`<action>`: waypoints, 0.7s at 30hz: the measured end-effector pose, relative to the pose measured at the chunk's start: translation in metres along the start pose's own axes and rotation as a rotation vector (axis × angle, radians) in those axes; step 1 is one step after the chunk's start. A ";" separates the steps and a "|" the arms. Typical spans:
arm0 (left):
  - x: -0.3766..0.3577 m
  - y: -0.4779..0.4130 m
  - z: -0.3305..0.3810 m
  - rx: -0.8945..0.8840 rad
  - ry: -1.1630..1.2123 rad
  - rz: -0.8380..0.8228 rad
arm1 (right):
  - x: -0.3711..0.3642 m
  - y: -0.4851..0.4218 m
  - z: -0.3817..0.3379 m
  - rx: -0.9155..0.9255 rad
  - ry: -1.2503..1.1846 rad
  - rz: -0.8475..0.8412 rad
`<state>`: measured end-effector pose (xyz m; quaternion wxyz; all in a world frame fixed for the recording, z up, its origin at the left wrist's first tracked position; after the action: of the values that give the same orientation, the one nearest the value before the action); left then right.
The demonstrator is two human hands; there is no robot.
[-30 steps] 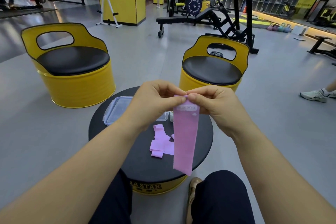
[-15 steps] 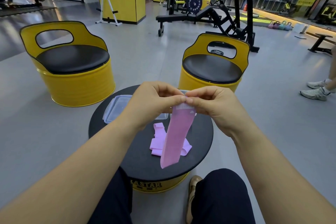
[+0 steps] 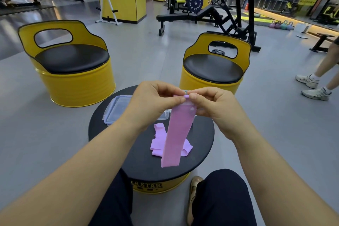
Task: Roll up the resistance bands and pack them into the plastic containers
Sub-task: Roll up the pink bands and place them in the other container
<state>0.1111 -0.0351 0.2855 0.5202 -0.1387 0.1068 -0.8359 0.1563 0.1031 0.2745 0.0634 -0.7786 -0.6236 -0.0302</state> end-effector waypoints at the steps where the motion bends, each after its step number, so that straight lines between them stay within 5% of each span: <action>1: 0.000 0.000 0.000 -0.002 -0.004 0.003 | 0.000 0.000 -0.001 0.009 0.011 0.006; 21: 0.000 0.001 -0.013 0.073 -0.018 -0.007 | 0.004 0.000 0.001 0.054 -0.046 0.041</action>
<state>0.1070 -0.0353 0.2732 0.5228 -0.1277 0.0710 -0.8398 0.1574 0.1067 0.2735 0.0705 -0.7897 -0.6094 0.0060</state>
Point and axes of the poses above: each hand's wrist, its own y-axis away from the middle knuckle, its own x-axis out of the back of the hand, z = x × y, the point moved 9 cm from there along -y, towards the middle knuckle, and after that the axes turned 6 degrees about -x, right-handed, at the moved point
